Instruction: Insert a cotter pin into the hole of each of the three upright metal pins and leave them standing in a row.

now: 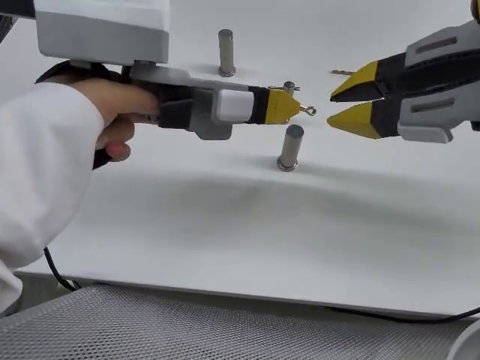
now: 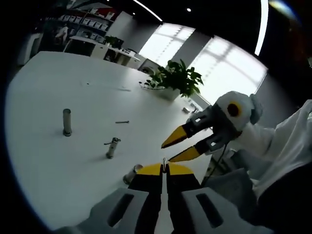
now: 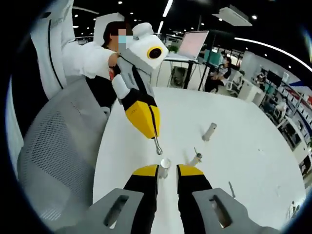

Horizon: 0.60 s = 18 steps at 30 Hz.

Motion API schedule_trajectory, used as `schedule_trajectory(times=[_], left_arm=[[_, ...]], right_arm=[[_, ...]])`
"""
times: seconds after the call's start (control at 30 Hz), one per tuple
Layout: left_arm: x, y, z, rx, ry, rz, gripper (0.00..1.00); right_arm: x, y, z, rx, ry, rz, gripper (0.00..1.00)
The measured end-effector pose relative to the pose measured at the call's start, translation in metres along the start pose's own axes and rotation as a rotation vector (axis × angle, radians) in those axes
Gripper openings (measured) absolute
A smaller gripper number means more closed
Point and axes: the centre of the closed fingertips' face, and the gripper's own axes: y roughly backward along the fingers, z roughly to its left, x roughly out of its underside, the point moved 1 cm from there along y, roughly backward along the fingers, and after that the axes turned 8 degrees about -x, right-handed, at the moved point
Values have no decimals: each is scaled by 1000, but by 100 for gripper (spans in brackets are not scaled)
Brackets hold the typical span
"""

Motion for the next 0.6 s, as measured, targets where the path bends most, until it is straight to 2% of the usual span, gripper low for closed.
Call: schedule_trajectory(times=[0.07, 0.13, 0.17, 0.27, 0.3, 0.4, 0.43, 0.47, 0.53, 0.6], left_arm=[[0, 0, 0, 1, -11, -2, 0], [-1, 1, 0, -1, -36, -7, 0], [-1, 1, 0, -1, -53, -8, 0], [0, 1, -1, 4, -73, -3, 0], [0, 1, -2, 7, -82, -7, 0], [-1, 3, -5, 27, -181, -22, 0], [0, 4, -7, 30, -193, -15, 0], [2, 4, -7, 34, -196, -9, 0], [4, 5, -13, 74, -185, 4, 0], [2, 6, -16, 88, -237, -14, 0]], right_arm=[[6, 4, 3, -32, -34, -23, 12], [2, 5, 4, -46, -57, -62, 15], [1, 5, 6, -72, -87, -84, 16], [-4, 0, 5, -93, -123, -102, 15], [-1, 3, 12, -100, -132, -107, 14], [-3, 2, 17, -126, -172, -133, 12], [-3, 3, 18, -139, -187, -143, 11], [-3, 3, 19, -145, -188, -141, 11], [-4, 2, 24, -162, -178, -148, 11], [-6, 1, 29, -181, -175, -151, 11]])
